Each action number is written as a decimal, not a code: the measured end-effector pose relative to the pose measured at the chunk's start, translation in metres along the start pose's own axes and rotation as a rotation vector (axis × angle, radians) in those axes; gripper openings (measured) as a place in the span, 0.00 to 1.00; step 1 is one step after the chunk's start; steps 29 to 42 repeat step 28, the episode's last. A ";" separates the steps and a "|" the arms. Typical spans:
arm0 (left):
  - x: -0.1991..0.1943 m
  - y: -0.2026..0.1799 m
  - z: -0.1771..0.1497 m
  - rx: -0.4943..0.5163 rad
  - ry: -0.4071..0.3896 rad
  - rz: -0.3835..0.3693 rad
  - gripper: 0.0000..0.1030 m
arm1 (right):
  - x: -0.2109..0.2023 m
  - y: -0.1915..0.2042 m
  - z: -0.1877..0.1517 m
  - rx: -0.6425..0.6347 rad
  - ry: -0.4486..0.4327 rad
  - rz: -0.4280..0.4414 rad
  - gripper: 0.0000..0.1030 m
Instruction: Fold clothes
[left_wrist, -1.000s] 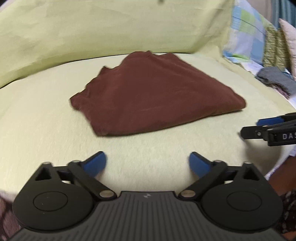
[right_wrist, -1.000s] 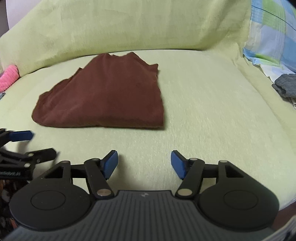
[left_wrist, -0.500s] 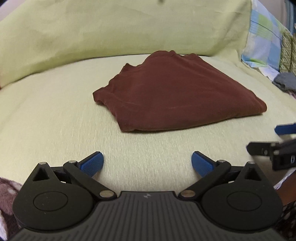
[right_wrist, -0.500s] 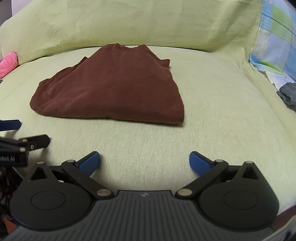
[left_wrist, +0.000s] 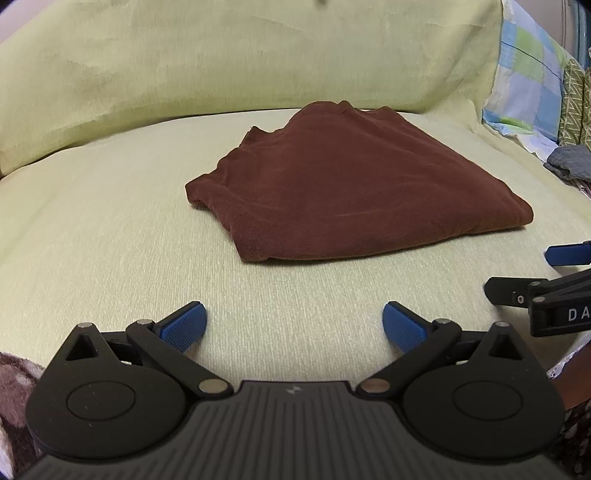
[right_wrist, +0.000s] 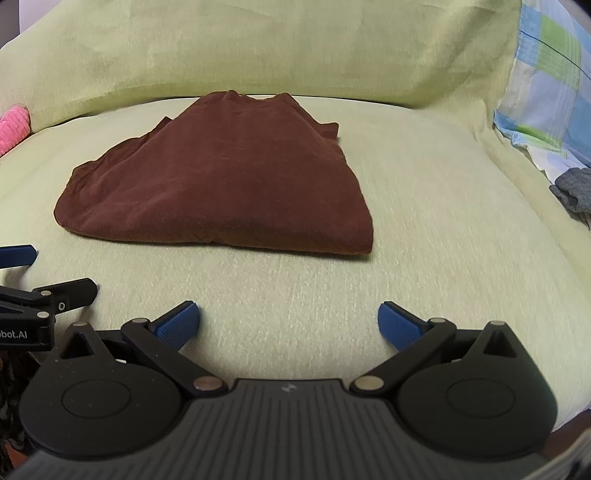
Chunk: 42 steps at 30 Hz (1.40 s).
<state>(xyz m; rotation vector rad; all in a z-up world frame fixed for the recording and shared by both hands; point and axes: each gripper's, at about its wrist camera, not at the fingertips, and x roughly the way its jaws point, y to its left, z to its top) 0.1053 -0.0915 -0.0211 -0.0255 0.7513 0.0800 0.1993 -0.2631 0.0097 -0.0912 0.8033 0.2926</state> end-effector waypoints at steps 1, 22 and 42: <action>0.001 0.000 0.002 -0.002 0.012 -0.001 0.99 | 0.000 0.000 0.000 -0.001 -0.001 0.001 1.00; 0.005 0.002 0.006 -0.008 0.043 -0.001 1.00 | 0.001 0.000 0.000 -0.005 -0.005 0.000 1.00; 0.003 -0.005 0.006 -0.008 0.044 0.007 1.00 | 0.002 0.003 -0.001 -0.002 -0.006 -0.004 1.00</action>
